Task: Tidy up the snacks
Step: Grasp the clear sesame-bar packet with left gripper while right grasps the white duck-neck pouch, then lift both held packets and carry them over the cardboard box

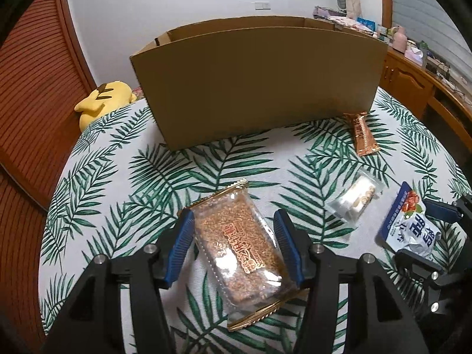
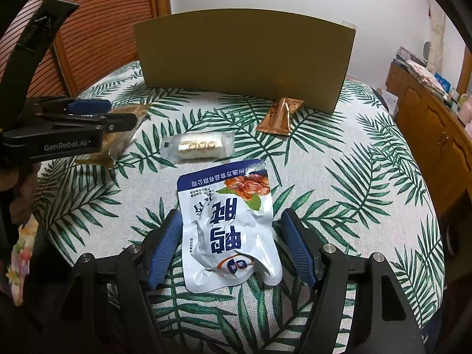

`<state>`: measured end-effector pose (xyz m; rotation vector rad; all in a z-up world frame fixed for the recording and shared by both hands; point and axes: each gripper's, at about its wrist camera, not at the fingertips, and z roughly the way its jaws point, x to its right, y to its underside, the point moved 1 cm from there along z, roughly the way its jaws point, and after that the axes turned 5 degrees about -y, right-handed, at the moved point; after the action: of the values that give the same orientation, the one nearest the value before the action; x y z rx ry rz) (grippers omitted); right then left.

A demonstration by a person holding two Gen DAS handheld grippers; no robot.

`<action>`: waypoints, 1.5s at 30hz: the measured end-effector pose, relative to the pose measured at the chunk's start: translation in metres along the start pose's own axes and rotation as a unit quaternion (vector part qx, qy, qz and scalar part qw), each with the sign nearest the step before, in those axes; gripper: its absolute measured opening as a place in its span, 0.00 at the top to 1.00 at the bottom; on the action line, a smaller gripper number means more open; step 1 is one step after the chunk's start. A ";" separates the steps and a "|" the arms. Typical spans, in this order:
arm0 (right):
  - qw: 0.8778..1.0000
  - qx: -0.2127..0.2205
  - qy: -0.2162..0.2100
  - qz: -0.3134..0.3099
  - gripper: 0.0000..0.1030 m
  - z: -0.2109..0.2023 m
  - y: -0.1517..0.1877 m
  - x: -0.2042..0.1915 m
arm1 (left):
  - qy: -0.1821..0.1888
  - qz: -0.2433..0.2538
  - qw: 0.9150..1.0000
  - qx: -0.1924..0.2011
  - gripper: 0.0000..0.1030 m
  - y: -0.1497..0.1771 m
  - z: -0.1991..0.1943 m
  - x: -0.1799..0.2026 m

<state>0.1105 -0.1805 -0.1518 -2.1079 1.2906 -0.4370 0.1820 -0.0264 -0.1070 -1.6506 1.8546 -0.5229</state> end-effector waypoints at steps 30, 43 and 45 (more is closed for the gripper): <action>1.000 -0.010 0.003 0.001 0.31 0.000 0.000 -0.002 | 0.064 -0.063 0.995 -0.034 0.56 0.015 0.016 -0.033; 1.000 -0.016 -0.006 0.001 0.41 -0.001 -0.002 -0.002 | 0.090 -0.068 0.994 -0.011 0.58 0.015 -0.003 -0.039; 1.000 -0.013 -0.006 0.004 0.41 -0.002 0.000 -0.001 | 0.093 -0.066 0.993 -0.005 0.58 0.015 -0.007 -0.037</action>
<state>0.1091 -0.1802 -0.1500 -2.1231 1.3046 -0.4039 0.1684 0.0118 -0.1050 -1.7930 1.8885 -0.7462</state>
